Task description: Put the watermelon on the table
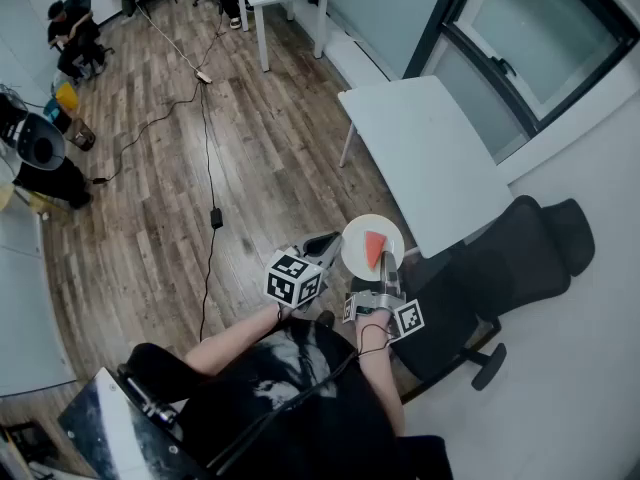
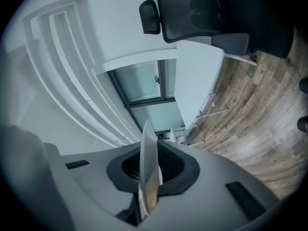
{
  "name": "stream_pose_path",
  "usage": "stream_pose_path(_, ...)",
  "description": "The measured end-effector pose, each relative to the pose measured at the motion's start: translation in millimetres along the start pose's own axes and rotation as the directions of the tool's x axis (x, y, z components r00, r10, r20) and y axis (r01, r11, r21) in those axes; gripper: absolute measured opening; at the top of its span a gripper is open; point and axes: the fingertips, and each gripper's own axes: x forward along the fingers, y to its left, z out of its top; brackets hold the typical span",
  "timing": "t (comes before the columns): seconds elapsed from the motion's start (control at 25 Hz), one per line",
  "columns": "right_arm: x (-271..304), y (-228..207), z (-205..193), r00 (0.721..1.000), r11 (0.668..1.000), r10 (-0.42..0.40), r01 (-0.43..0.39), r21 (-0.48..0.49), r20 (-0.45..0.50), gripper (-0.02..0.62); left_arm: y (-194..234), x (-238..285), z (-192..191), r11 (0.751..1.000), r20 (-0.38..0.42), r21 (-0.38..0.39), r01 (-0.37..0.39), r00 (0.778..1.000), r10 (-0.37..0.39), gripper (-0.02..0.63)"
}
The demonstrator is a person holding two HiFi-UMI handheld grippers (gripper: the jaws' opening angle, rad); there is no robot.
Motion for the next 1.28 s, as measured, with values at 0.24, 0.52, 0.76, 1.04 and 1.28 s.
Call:
stream_pose_path(0.24,6.5,-0.3,-4.1,1.0,1.0,0.014,-0.014,-0.002,-0.002,0.029,7.9,1.4,2.5,1.0,0.001,-0.003,0.005,1.0,-0.005,0.005)
stream_pose_path(0.52,18.1,-18.4,-7.2,0.999,0.999,-0.034,0.034,0.021,0.016,0.029,24.1,2.0,5.5,1.0,-0.005,-0.014,0.003,1.0,-0.003,0.005)
stream_pose_path(0.76,32.8,-37.3,-22.9,0.997,0.997,-0.073,0.072,0.036,0.018,0.029,48.4,-5.1,6.7,1.0,-0.009,-0.031,0.001,1.0,-0.001,0.005)
stream_pose_path(1.04,36.0,-68.7,-54.4,0.993,0.99,-0.119,0.117,0.074,0.018,0.029,84.3,-19.2,-14.2,0.998,-0.059,-0.064,-0.005,0.998,0.001,0.005)
stream_pose_path(1.28,81.1,-75.2,-47.0,0.989,0.986,-0.151,0.151,0.063,-0.01,0.029,114.3,10.4,-14.2,0.995,-0.093,-0.099,-0.033,0.995,0.024,0.005)
